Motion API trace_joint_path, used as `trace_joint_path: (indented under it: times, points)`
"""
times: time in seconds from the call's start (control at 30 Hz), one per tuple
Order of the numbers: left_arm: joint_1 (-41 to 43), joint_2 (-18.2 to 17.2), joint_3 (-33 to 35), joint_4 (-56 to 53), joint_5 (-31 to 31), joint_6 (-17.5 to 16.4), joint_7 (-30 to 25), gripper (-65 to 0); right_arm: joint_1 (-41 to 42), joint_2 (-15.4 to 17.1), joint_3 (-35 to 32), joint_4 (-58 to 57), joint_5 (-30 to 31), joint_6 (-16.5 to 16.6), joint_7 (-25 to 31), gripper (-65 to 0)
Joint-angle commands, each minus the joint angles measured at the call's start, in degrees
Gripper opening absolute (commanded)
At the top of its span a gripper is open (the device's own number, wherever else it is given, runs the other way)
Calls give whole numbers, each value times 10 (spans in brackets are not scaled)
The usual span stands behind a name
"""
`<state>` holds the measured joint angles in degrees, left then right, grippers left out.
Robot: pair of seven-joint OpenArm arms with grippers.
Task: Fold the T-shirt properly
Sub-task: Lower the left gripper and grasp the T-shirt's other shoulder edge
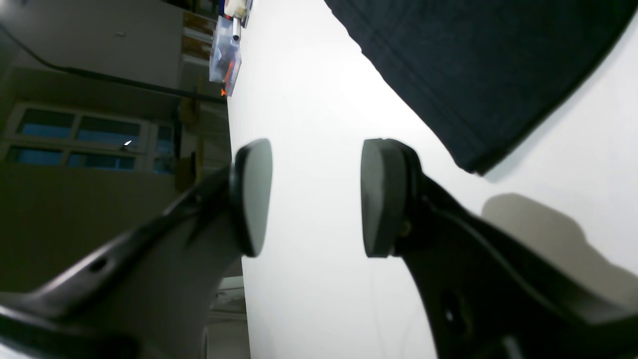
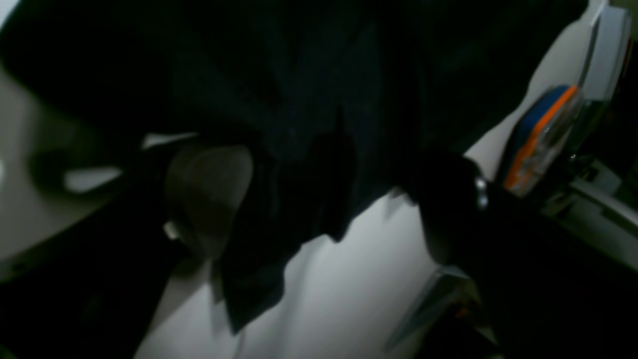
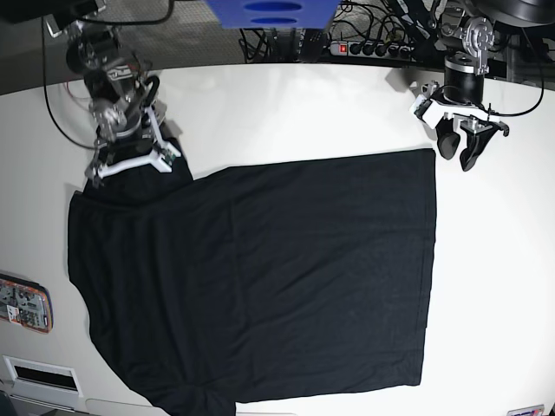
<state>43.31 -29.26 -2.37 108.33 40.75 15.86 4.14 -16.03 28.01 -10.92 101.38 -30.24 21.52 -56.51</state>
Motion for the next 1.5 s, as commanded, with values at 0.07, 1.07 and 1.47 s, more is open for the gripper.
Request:
trace_joint_path:
  times: [0.07, 1.07, 1.47]
  points:
    - [3, -5, -3, 8, 4, 12, -7, -386, -5, 2, -6, -40, 41, 31, -8, -79]
    - [-48, 17, 83, 12, -40, -3, 207, -285, -7, -2, 12, -22, 40, 62, -8, -650]
    - [-133, -114, 164, 61, -166, -166, 353, -285, -8, -2, 6, -17, 40, 62, -8, -650]
